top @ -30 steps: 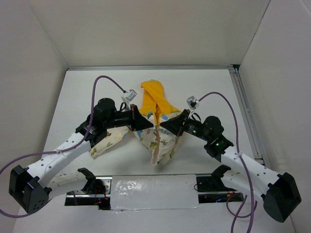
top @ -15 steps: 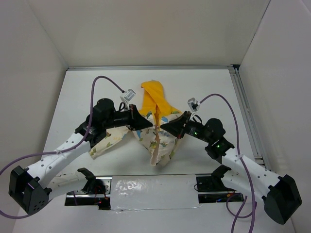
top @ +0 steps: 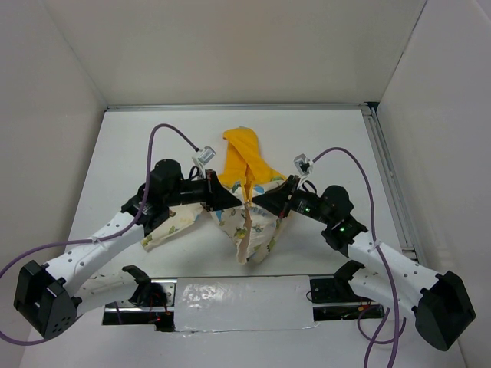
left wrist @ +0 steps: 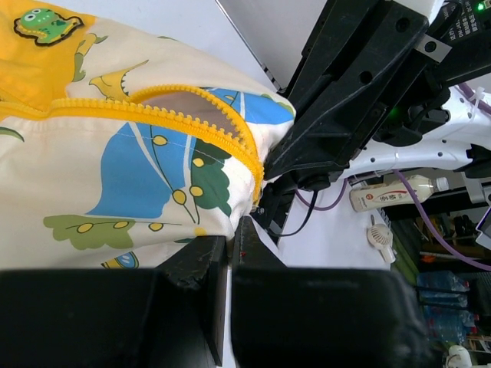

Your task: Zip up the jacket

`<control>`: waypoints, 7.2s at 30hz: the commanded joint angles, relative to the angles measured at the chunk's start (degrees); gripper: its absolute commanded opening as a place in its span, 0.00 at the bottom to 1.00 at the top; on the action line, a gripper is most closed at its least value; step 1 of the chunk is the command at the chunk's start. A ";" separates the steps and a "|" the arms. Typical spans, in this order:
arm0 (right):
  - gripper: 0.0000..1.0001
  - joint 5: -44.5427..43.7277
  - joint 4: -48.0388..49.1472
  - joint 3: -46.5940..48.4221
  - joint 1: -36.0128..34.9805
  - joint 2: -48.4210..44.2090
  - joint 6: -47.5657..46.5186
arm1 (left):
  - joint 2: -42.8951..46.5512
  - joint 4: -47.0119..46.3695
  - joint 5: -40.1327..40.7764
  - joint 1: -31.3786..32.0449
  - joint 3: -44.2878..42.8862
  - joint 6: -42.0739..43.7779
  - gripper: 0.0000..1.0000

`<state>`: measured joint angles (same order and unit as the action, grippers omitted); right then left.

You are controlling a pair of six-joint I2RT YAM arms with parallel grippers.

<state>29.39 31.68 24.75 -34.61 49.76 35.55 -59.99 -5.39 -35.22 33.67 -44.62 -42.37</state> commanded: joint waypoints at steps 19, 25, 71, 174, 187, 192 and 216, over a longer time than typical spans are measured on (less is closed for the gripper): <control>0.00 2.34 3.83 1.62 0.42 -1.51 -0.48 | 1.71 -4.89 0.24 -0.36 0.06 -1.84 0.00; 0.00 2.52 3.74 1.09 0.25 -1.68 -0.31 | 1.71 -4.02 0.59 -0.36 -0.47 -1.31 0.00; 0.00 2.25 4.27 1.00 0.42 -0.62 0.75 | 1.45 -2.88 0.06 -0.27 -1.52 0.09 0.00; 0.00 -13.13 -21.56 19.63 -2.30 2.53 -0.84 | -0.31 11.72 7.98 11.77 5.07 5.88 0.00; 0.35 -14.79 -40.90 20.77 -3.88 9.04 -4.26 | -8.30 16.55 9.56 8.26 -3.80 0.01 0.00; 0.65 -24.18 -47.05 22.09 -8.19 7.55 -6.01 | -10.06 17.08 7.72 6.33 -5.91 -2.80 0.00; 0.80 -78.25 -56.04 28.51 -45.80 14.75 -29.30 | -12.09 22.96 -1.96 0.52 -12.07 -7.03 0.00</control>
<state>-41.45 -30.04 51.83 -78.32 63.66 10.39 -73.01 18.13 -34.92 34.59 -55.29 -48.42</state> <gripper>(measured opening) 0.807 0.122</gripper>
